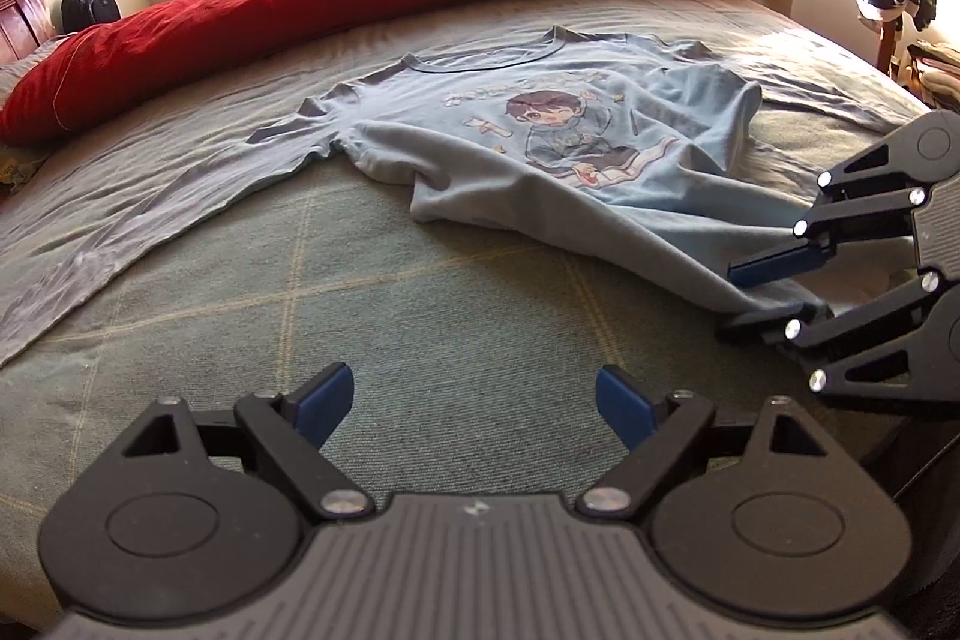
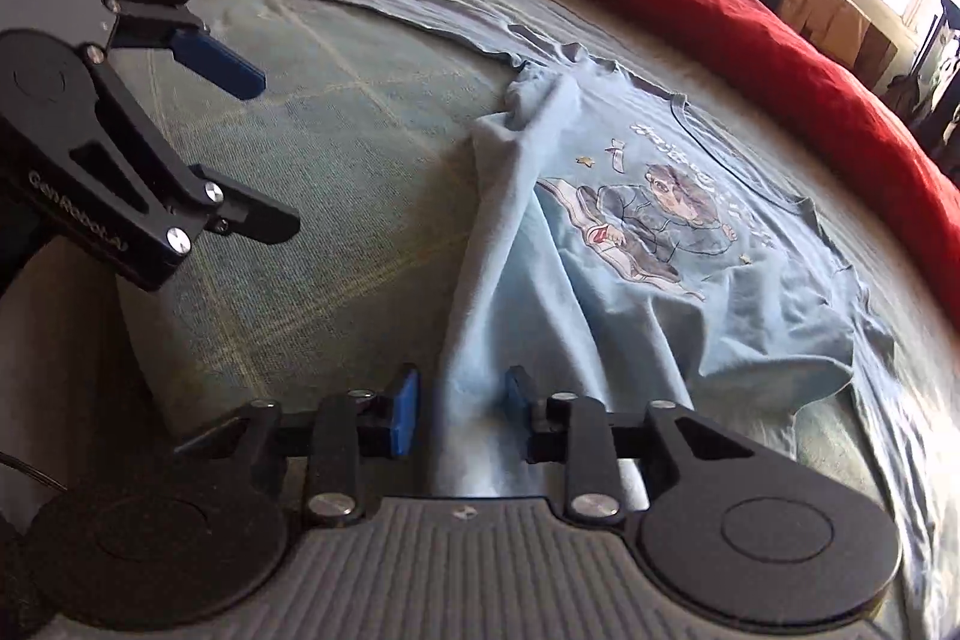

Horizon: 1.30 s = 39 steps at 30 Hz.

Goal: Fold clothes
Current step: 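Fold the held shirt side over the body with the right gripper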

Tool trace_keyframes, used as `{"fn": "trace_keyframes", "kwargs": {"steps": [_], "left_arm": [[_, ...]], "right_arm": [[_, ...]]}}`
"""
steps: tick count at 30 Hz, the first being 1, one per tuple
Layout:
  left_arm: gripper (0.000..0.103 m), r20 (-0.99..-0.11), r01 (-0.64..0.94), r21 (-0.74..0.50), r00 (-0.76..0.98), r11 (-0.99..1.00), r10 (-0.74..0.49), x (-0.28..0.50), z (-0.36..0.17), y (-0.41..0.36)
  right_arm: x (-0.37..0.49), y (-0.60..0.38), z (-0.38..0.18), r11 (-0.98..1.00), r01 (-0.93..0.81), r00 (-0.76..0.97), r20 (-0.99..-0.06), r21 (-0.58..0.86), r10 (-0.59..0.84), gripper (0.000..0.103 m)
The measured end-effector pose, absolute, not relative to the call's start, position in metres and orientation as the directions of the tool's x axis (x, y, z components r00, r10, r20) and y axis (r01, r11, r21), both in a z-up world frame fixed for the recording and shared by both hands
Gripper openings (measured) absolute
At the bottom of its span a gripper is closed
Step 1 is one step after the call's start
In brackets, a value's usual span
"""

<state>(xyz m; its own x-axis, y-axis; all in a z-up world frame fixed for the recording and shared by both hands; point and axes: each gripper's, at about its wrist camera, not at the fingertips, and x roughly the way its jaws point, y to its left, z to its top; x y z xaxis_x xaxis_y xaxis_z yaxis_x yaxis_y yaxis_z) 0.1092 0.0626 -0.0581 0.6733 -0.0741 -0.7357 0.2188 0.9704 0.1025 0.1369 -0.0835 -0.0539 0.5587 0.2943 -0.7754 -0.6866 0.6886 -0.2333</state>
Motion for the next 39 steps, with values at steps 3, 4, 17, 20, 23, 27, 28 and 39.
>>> {"fn": "trace_keyframes", "kwargs": {"steps": [3, 4, 17, 20, 23, 27, 28, 39], "left_arm": [[0.088, -0.734, 0.221, 0.088, 0.673, 0.971, -0.087, 0.11, -0.059, 0.063], [0.088, -0.733, 0.224, 0.087, 0.674, 0.971, -0.09, 0.11, -0.06, 0.062], [0.088, -0.735, 0.262, 0.054, 0.664, 0.964, -0.139, 0.117, -0.065, 0.046], [0.088, -0.742, 0.254, 0.049, 0.657, 0.966, -0.135, 0.118, -0.068, 0.047], [0.088, -0.747, 0.246, 0.043, 0.652, 0.968, -0.132, 0.122, -0.069, 0.049], [0.088, -0.75, 0.245, 0.035, 0.648, 0.969, -0.136, 0.126, -0.07, 0.049], [0.088, -0.75, 0.248, 0.033, 0.647, 0.968, -0.14, 0.127, -0.07, 0.049], [0.088, -0.751, 0.286, 0.031, 0.639, 0.958, -0.167, 0.133, -0.072, 0.03]], "right_arm": [[0.144, -0.091, -0.049, 0.696, -0.683, 0.557, -0.776, -0.224, 0.297, 0.003], [0.148, -0.095, -0.044, 0.706, -0.671, 0.569, -0.768, -0.227, 0.294, 0.003], [0.245, -0.149, -0.021, 0.851, -0.503, 0.642, -0.724, -0.149, 0.252, 0.004], [0.266, -0.159, -0.035, 0.874, -0.464, 0.637, -0.739, -0.142, 0.218, 0.004], [0.283, -0.167, -0.051, 0.888, -0.437, 0.625, -0.758, -0.141, 0.188, 0.004], [0.298, -0.177, -0.067, 0.905, -0.406, 0.607, -0.777, -0.124, 0.166, 0.015], [0.298, -0.18, -0.067, 0.91, -0.4, 0.605, -0.777, -0.11, 0.172, 0.017], [0.236, -0.183, 0.0, 0.849, -0.521, 0.658, -0.675, -0.088, 0.334, 0.025]]}}
